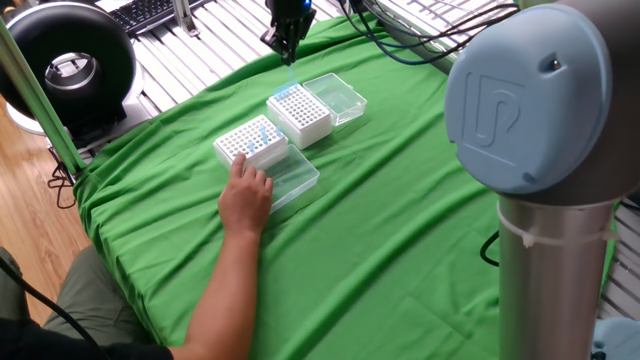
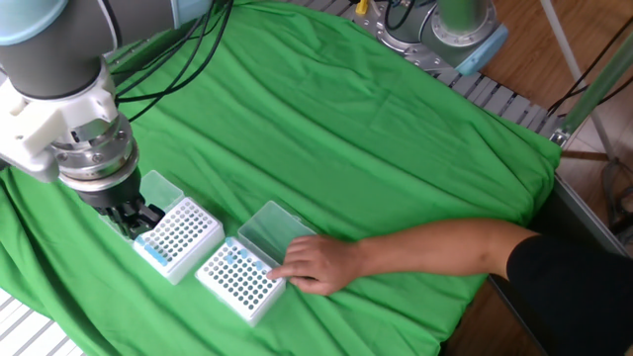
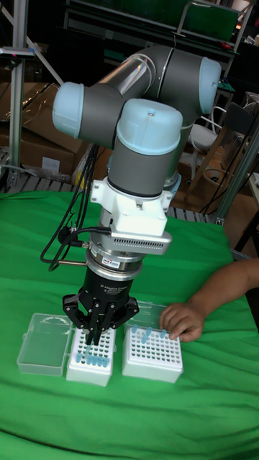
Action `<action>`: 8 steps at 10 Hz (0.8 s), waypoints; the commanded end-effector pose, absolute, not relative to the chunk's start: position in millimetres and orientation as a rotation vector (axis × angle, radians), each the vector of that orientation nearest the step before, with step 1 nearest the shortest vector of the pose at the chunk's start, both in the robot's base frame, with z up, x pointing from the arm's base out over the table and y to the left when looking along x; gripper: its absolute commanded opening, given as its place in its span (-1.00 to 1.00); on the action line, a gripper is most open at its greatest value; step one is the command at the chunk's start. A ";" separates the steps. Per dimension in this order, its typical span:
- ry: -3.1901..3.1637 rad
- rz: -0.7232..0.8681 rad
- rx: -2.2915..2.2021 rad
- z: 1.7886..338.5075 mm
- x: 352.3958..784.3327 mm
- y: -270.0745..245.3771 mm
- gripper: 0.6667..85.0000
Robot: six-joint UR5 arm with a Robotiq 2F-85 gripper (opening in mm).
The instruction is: Insert a medium pipette tip into the holder for medium pipette tips
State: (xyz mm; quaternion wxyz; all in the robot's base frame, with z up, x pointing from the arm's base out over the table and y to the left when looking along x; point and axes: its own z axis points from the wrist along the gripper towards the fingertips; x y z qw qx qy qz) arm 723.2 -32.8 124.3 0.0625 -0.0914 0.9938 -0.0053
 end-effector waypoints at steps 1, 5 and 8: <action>2.994 0.003 -0.273 122.7 723.5 -32.1 -0.99; 2.984 0.002 -0.277 117.7 723.6 -32.1 -0.99; 2.978 0.003 -0.278 114.4 723.0 -32.1 -0.99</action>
